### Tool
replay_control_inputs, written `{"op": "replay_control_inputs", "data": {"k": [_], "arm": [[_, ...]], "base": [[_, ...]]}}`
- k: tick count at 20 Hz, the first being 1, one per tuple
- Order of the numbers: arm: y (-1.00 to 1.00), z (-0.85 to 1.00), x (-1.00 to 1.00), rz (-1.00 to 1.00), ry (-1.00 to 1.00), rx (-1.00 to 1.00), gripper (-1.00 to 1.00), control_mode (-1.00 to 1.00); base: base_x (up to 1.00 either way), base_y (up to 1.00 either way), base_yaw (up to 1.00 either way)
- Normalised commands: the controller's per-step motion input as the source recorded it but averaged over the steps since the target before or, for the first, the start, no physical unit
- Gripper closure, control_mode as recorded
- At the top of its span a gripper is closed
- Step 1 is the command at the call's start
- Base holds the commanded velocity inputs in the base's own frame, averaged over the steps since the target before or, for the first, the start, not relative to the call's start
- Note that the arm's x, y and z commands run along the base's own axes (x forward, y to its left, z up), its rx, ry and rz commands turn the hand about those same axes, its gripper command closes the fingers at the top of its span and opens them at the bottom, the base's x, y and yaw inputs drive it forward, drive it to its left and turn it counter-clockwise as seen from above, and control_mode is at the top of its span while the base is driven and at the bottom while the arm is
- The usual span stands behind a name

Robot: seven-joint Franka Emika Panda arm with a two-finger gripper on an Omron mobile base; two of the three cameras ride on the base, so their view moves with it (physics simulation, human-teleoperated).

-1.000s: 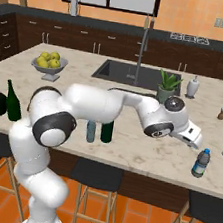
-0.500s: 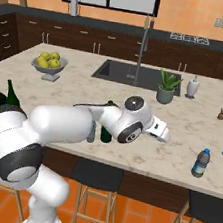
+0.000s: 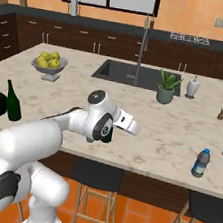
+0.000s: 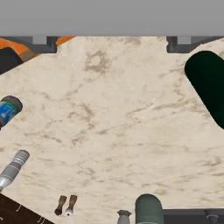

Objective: Move the plastic bottles in the middle to the plastics group, and the glass bottles in the middle to the glass group.

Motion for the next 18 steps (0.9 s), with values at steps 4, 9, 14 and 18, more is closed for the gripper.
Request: {"op": "replay_control_inputs", "data": {"k": [4, 9, 14, 18], "arm": [[0.68, 0.08, -0.22, -0.08, -0.04, 0.04, -1.00, -1.00], [0.56, 0.08, -0.16, -0.10, -0.05, 0.09, -1.00, -1.00], [0.60, 0.22, -0.01, -0.01, 0.04, 0.21, -1.00, -1.00], [0.67, 0.27, 0.02, 0.02, 0.16, 0.24, -1.00, -1.00]], "base": [[0.00, 0.00, 0.00], [0.00, 0.00, 0.00], [0.00, 0.00, 0.00], [0.00, 0.00, 0.00]]}}
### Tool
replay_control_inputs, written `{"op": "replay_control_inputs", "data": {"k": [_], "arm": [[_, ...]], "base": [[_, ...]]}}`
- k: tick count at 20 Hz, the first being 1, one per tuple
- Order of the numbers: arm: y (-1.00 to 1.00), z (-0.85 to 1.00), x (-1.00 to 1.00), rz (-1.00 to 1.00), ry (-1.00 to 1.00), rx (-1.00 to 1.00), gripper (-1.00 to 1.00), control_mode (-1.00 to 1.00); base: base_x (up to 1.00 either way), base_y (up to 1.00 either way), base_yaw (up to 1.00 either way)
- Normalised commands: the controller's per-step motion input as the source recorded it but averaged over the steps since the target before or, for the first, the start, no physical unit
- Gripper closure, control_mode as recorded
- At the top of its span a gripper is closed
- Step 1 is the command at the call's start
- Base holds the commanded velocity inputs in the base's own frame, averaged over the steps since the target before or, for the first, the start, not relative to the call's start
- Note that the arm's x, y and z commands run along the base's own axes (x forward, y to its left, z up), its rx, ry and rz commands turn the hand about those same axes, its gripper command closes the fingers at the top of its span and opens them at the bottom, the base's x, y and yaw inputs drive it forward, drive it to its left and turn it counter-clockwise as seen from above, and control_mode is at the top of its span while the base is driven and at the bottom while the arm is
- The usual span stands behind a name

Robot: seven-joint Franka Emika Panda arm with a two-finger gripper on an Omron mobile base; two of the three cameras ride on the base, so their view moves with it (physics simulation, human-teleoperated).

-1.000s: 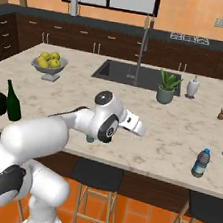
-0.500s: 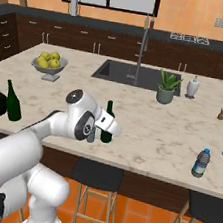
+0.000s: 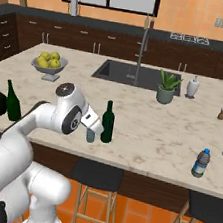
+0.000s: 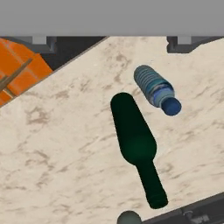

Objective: Move the plastic bottles in the middle to the plastics group, and the glass bottles in the middle to the glass group.

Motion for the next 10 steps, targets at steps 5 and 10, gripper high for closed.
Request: {"op": "replay_control_inputs", "data": {"k": [5, 10], "arm": [[0.44, 0.21, 0.40, 0.08, 0.13, 0.09, -1.00, -1.00], [0.22, 0.01, 0.54, 0.09, 0.15, 0.00, -1.00, -1.00]], "base": [[0.00, 0.00, 0.00], [0.00, 0.00, 0.00]]}}
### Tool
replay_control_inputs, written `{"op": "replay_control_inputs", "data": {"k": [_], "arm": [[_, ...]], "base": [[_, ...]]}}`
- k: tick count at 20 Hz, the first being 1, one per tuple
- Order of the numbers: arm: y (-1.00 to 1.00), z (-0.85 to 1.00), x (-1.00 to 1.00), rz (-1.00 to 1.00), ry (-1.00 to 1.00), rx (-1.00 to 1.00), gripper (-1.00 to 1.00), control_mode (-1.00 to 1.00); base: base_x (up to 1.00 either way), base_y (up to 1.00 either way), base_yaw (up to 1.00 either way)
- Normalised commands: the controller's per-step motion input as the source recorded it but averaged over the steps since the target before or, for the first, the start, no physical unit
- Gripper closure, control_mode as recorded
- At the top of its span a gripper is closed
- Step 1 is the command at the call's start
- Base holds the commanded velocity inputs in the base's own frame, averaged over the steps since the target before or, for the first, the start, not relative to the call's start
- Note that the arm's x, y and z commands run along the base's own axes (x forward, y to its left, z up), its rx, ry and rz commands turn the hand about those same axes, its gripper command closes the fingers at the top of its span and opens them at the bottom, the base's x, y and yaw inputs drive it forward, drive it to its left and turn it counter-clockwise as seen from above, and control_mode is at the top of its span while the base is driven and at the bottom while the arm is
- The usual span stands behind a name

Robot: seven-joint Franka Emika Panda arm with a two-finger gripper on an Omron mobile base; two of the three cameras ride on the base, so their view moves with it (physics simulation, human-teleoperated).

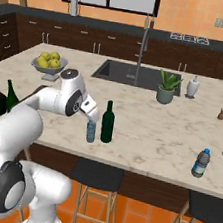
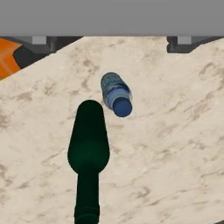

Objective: Move the plastic bottles in the middle to the plastics group, and the glass bottles in the middle to the glass group.

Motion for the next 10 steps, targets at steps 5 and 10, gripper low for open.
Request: {"op": "replay_control_inputs", "data": {"k": [5, 10], "arm": [[0.00, -0.29, 0.26, 0.09, 0.11, 0.02, -1.00, -1.00], [0.00, -0.43, 0.14, 0.06, 0.00, 0.01, -1.00, -1.00]], "base": [[0.00, 0.00, 0.00], [0.00, 0.00, 0.00]]}}
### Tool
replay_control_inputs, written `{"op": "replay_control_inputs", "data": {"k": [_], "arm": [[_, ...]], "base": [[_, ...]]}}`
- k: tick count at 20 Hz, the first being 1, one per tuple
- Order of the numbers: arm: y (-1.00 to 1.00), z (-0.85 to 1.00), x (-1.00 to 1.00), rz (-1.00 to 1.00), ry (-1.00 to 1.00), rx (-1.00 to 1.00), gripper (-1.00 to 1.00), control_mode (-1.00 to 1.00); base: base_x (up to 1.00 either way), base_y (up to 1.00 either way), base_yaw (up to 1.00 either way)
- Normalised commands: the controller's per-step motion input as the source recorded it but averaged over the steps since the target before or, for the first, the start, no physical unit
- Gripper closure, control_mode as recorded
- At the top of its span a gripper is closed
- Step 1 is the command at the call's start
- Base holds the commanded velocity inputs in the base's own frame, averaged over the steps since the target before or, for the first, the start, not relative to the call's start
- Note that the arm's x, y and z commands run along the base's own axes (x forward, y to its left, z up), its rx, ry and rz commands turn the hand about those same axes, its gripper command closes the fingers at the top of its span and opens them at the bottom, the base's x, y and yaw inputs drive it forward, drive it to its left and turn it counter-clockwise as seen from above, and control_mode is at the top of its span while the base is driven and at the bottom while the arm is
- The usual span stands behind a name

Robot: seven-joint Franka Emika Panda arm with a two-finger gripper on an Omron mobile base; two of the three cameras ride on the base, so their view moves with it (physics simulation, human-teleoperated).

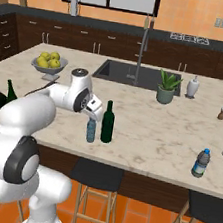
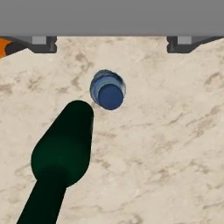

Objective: Move the plastic bottles in the middle to the plastics group, and the glass bottles in the middle to the glass group.

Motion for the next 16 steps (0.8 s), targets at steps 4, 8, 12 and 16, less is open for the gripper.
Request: {"op": "replay_control_inputs", "data": {"k": [4, 8, 12, 16], "arm": [[-0.02, -0.43, 0.32, -0.01, 0.03, 0.00, -1.00, -1.00], [-0.04, -0.29, 0.22, -0.02, 0.00, 0.00, -1.00, -1.00], [-0.09, -0.23, 0.10, -0.03, 0.00, 0.00, -1.00, -1.00], [-0.08, -0.23, 0.07, -0.04, 0.00, 0.00, -1.00, -1.00]], "base": [[0.00, 0.00, 0.00], [0.00, 0.00, 0.00], [0.00, 0.00, 0.00], [0.00, 0.00, 0.00]]}}
